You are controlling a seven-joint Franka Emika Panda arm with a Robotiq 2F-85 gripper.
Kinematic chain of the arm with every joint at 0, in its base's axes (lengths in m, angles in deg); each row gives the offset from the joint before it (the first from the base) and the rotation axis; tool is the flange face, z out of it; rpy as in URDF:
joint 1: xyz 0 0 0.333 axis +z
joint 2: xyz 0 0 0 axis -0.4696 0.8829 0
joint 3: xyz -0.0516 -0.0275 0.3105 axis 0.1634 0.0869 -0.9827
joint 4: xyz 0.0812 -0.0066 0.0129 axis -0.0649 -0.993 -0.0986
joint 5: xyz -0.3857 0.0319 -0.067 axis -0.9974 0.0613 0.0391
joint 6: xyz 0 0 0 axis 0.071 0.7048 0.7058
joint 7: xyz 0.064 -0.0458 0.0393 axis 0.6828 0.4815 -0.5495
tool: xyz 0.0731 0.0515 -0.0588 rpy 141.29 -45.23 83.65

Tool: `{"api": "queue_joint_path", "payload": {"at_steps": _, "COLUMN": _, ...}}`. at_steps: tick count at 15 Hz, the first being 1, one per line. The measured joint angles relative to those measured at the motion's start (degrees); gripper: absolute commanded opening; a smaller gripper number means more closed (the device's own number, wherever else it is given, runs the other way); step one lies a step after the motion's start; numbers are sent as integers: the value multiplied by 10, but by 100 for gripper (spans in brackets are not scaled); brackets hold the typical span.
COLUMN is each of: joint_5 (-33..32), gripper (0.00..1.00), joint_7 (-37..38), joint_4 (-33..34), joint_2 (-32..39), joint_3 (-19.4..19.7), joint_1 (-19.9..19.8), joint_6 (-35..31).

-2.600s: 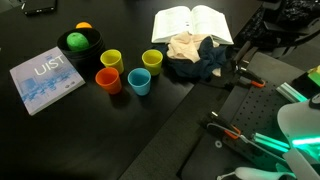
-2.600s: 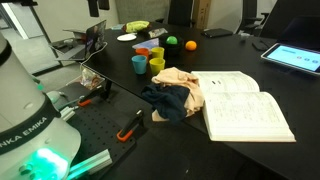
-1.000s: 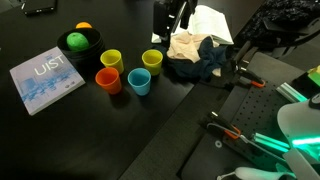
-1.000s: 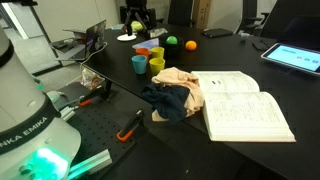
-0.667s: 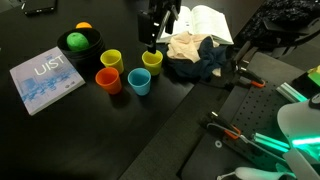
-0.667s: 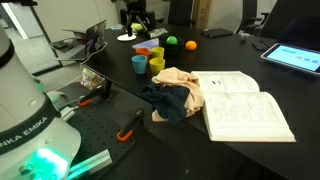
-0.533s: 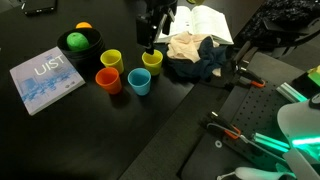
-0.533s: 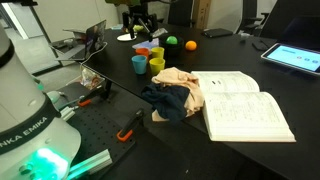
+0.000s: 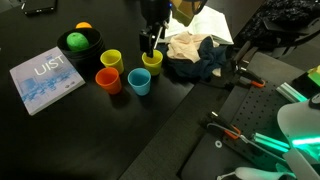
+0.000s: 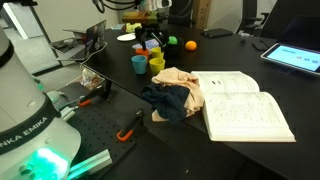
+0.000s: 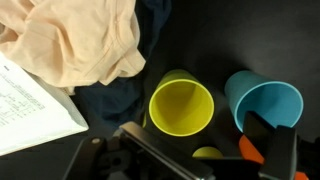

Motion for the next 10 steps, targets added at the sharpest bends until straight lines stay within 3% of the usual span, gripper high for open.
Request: {"api": "queue_joint_path", "payload": {"at_steps": 10, "joint_5": -21, "gripper": 100, "joint_7": 0, "joint_4": 50, "joint_2": 72, "joint_3": 20, "joint_1": 0, "joint_6": -31}}
